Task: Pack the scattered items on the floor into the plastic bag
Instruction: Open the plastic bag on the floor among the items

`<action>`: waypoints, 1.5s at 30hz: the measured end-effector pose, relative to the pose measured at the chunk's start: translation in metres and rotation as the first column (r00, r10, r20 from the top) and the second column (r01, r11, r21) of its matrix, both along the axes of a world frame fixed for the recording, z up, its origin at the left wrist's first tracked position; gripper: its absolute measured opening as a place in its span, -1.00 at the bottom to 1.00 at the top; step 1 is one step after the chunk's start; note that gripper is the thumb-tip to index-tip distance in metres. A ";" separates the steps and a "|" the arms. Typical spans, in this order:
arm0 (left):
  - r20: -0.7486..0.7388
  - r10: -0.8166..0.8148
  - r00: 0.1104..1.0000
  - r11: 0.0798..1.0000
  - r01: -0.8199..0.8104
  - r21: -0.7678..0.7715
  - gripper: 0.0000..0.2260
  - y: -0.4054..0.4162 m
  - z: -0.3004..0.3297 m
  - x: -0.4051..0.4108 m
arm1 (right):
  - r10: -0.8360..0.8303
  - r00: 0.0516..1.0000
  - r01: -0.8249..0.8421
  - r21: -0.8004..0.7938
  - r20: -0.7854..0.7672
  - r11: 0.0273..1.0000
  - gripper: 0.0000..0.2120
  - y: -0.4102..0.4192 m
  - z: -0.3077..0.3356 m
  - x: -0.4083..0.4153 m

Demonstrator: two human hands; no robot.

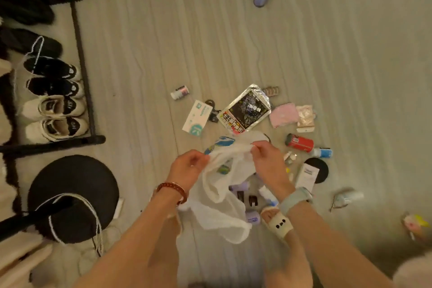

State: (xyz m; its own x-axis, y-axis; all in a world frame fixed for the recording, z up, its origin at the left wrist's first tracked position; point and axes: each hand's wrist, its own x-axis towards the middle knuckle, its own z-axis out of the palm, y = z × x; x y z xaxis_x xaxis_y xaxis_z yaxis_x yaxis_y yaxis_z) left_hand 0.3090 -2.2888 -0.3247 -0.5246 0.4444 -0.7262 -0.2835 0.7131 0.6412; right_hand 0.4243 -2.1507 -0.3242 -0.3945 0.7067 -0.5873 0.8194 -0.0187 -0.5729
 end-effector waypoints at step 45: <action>-0.328 -0.395 0.858 0.905 0.425 0.025 -0.88 -0.079 -0.403 -0.053 | 0.293 0.916 -0.382 0.813 0.273 0.438 -0.76 -0.107 -0.420 0.078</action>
